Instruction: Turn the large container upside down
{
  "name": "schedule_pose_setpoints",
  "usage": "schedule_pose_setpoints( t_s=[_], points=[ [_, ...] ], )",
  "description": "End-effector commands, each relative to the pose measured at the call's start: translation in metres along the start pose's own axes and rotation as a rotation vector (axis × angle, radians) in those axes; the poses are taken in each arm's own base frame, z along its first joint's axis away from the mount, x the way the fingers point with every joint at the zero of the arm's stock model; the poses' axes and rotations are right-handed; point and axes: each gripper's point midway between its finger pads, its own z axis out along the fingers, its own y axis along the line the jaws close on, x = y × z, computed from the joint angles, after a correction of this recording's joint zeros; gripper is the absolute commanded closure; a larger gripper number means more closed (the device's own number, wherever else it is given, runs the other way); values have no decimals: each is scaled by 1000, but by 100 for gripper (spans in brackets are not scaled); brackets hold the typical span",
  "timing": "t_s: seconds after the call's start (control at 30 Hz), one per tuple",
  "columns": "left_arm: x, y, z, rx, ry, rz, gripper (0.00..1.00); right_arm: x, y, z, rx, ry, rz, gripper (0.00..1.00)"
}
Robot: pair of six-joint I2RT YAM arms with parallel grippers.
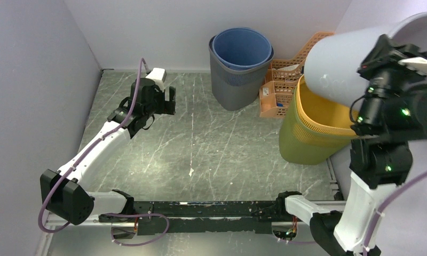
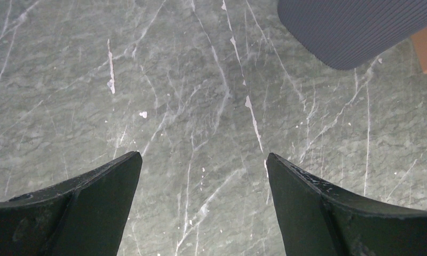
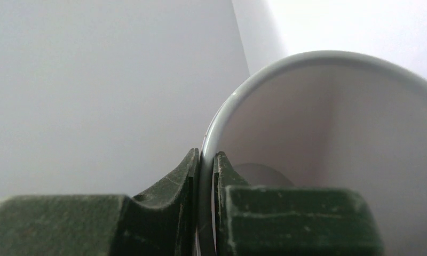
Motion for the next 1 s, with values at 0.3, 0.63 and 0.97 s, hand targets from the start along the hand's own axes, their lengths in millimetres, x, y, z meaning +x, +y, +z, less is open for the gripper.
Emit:
schedule_pose_setpoints(
  t_s=[0.3, 0.63, 0.97],
  points=[
    [-85, 47, -67, -216, -188, -28, 1, 2, 85, -19, -470, -1, 146, 100],
    [-141, 71, -101, -284, -287, -30, 1, 46, 146, -18, -761, 142, 234, 100],
    [-176, 71, -122, -274, -369, -55, 1, 80, 181, -29, -967, 262, 297, 100]
  ],
)
